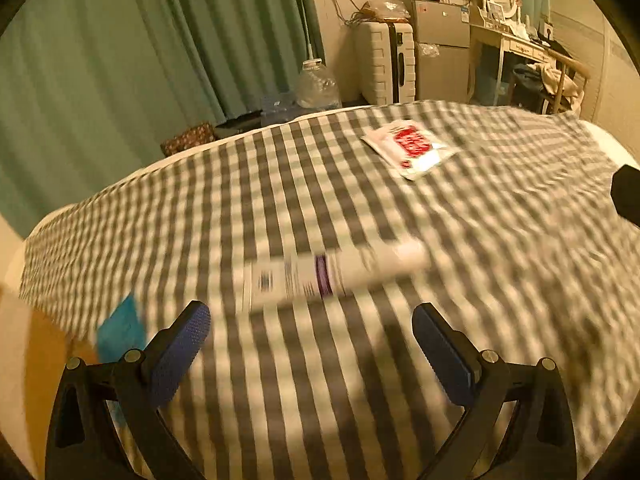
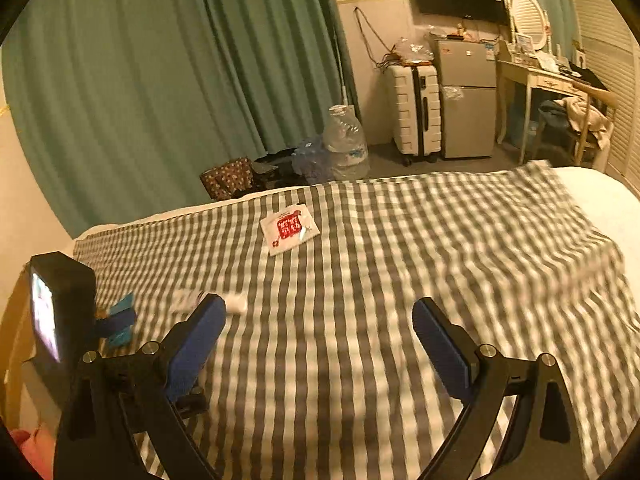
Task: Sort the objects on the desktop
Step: 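Grasp the red-white sachet with the right gripper while the left grasps the toothpaste tube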
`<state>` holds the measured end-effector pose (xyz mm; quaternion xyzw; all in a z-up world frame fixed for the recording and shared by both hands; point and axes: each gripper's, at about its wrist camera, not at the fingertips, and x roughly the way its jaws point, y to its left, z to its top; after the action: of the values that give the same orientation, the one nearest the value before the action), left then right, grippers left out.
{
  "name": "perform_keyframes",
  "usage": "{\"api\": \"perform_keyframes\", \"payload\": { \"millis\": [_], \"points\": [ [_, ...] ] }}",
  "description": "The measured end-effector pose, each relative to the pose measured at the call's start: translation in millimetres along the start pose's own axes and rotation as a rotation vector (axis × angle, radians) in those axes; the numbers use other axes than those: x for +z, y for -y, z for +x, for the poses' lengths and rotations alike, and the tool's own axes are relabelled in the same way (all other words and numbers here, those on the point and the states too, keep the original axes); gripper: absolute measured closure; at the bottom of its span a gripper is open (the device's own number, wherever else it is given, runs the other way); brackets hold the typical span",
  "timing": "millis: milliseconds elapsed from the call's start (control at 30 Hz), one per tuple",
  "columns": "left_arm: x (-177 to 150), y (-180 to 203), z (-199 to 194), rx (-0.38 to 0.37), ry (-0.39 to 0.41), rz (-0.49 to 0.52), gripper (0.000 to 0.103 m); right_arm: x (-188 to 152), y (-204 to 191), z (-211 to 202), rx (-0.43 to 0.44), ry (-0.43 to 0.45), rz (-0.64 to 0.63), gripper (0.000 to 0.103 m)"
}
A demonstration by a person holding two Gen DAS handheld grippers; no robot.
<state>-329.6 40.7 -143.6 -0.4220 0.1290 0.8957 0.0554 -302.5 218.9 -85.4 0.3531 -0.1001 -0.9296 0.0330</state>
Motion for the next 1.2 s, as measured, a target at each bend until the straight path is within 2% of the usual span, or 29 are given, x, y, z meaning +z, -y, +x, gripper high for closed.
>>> {"api": "perform_keyframes", "payload": {
  "millis": [67,100,200,333,433,500,533,567,600,633,667,700,767,800,867,1033,1100,1133,1167,1200],
  "points": [
    [3,-3,15,0.008,0.005,0.025,0.000,2,-4,23,-0.003,-0.023,-0.023,0.008],
    [2,-6,19,-0.012,0.017,0.019,0.000,2,-6,31,0.001,-0.027,-0.037,0.008],
    [-1,-19,25,-0.074,0.036,-0.052,0.000,10,-13,60,-0.015,-0.018,-0.082,0.008],
    [10,-30,30,-0.115,0.019,-0.098,0.000,27,-17,106,0.000,-0.051,-0.041,0.008],
    [12,-33,27,-0.145,0.028,-0.077,0.008,36,-29,136,-0.026,-0.074,-0.085,0.008],
    [17,-36,24,-0.152,0.045,-0.082,0.025,43,-39,152,-0.058,-0.077,-0.136,0.008],
    [19,-39,23,-0.157,0.050,-0.094,0.031,46,-43,157,-0.071,-0.083,-0.149,0.008],
    [21,-43,21,-0.158,0.055,-0.105,0.047,49,-46,165,-0.087,-0.103,-0.157,0.008],
    [22,-45,17,-0.154,0.059,-0.112,0.070,49,-46,172,-0.099,-0.127,-0.153,0.008],
    [24,-49,15,-0.149,0.061,-0.119,0.079,48,-47,176,-0.105,-0.135,-0.149,0.010],
    [26,-51,16,-0.152,0.057,-0.123,0.084,48,-47,174,-0.112,-0.124,-0.151,0.019],
    [27,-55,15,-0.157,0.055,-0.134,0.088,47,-47,169,-0.118,-0.108,-0.158,0.043],
    [27,-60,13,-0.158,0.053,-0.142,0.092,45,-45,164,-0.119,-0.116,-0.155,0.050],
    [28,-60,11,-0.158,0.054,-0.139,0.095,42,-43,161,-0.116,-0.121,-0.149,0.061],
    [29,-55,10,-0.156,0.053,-0.119,0.097,32,-39,143,-0.106,-0.116,-0.134,0.066],
    [29,-41,6,-0.184,0.057,-0.068,0.097,8,-20,100,-0.099,-0.110,-0.087,0.066],
    [31,-33,5,-0.172,0.071,-0.051,0.094,-3,-8,84,-0.093,-0.122,-0.056,0.066],
    [34,-28,7,-0.164,0.075,-0.043,0.091,-6,-1,80,-0.085,-0.124,-0.043,0.066],
    [34,-26,7,-0.152,0.080,-0.036,0.082,-11,4,75,-0.071,-0.129,-0.033,0.066],
    [36,-22,8,-0.107,0.081,-0.027,0.060,-15,8,72,-0.061,-0.131,-0.025,0.066]
  ]
}}
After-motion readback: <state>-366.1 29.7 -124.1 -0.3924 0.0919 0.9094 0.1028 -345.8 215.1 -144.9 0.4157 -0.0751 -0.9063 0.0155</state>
